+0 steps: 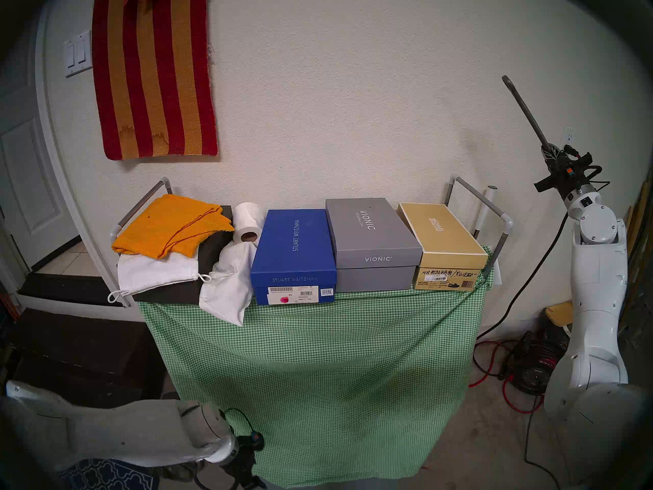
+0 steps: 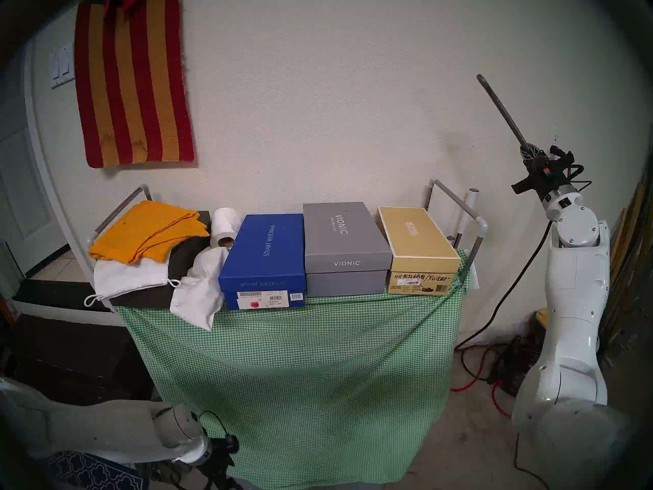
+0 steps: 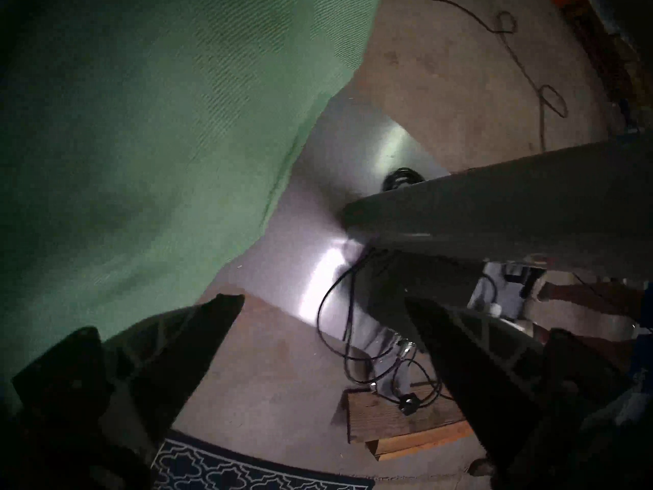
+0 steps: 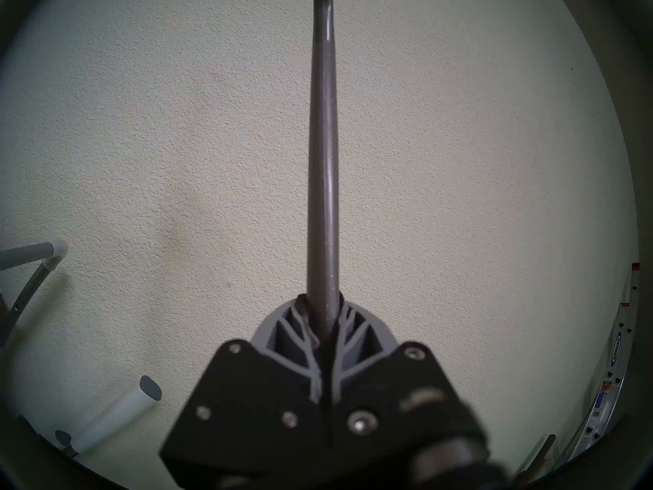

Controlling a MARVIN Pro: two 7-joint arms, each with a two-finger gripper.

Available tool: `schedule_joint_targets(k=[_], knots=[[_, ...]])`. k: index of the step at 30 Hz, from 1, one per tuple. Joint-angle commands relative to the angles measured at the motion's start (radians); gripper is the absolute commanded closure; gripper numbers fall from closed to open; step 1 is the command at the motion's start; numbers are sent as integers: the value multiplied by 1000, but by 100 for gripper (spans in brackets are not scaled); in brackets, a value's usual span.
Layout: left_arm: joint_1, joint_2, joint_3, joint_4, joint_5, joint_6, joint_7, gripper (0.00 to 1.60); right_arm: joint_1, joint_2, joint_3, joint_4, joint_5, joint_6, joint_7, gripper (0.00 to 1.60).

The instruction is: Lift the object off the cloth, cover the shoe rack with the cloth, put the object back

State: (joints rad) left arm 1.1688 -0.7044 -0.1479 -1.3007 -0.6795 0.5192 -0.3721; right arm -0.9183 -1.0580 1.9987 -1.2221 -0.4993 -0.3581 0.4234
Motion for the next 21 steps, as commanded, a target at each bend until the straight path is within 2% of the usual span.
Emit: schedule_joint_targets(k=[1, 3, 5, 6, 7, 8, 21], knots=[[22, 106, -70, 2, -44, -18, 66, 0, 4, 2, 1, -4, 1, 0, 0, 160], [41, 155, -86, -51, -65, -36, 82, 0, 4, 2, 1, -4, 1, 0, 0, 160], [60, 154, -96, -73, -74, -53, 96, 0, 4, 2, 1, -4, 1, 0, 0, 160], [71, 227, -99, -145, -92, -73, 107, 0, 4, 2, 1, -4, 1, 0, 0, 160], [71, 227, -99, -145, -92, -73, 107, 0, 4, 2, 1, -4, 1, 0, 0, 160], [83, 198, -112, -124, -95, -75, 120, 0, 4, 2, 1, -4, 1, 0, 0, 160], [209, 349, -174, -332, -190, -214, 320, 0, 4, 2, 1, -5, 1, 0, 1, 160]])
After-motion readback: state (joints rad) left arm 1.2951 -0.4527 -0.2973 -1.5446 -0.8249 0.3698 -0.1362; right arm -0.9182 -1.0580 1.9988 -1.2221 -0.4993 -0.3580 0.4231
